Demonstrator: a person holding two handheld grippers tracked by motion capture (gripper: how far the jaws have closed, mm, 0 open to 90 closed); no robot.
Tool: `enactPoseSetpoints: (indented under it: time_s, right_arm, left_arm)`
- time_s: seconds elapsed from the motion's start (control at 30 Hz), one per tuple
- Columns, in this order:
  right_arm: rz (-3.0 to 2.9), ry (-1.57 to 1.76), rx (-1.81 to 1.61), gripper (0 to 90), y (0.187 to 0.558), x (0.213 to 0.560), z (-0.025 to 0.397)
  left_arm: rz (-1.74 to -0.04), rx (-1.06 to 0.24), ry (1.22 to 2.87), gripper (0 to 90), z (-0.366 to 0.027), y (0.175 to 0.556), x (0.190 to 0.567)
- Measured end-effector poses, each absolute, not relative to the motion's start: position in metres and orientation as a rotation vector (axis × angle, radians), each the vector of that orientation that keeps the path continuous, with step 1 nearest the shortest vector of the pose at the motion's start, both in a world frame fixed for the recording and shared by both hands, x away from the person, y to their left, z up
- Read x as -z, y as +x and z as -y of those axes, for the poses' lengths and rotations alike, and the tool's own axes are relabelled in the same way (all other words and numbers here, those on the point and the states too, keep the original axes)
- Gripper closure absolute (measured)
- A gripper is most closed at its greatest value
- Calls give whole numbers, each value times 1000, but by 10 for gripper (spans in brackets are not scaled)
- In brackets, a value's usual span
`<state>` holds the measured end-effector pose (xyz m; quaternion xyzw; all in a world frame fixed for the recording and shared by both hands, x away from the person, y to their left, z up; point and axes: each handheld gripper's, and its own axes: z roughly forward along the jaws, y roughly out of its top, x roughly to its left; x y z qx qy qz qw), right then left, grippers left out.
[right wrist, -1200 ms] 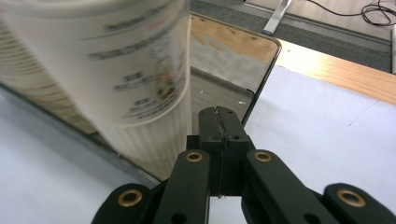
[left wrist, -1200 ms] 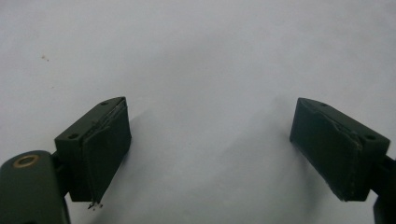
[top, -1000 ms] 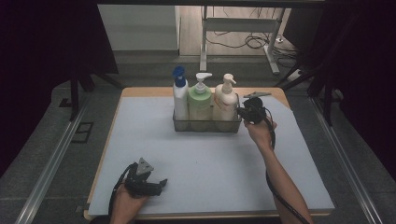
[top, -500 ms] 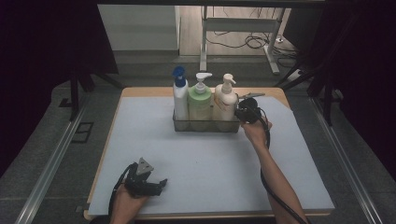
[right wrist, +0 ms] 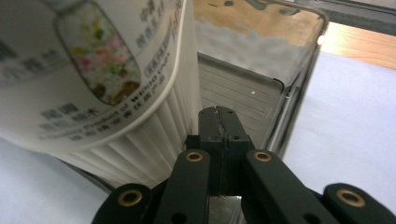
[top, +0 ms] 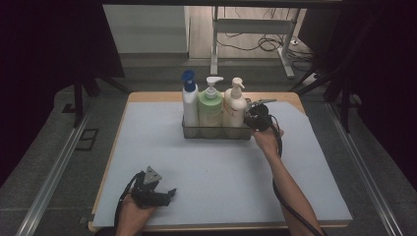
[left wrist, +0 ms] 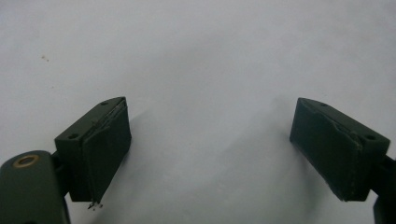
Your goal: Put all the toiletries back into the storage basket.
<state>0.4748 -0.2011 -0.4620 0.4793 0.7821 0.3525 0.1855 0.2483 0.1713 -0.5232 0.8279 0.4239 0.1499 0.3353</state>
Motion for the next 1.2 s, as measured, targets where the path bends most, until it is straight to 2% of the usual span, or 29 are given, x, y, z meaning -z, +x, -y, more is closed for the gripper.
enactPoseSetpoints:
  time_s: [1.2]
  right_arm:
    - [-2253,1300,-1004,897,463,460,180]
  left_arm:
    - [-1103,-392,2168,124,-172,249,523]
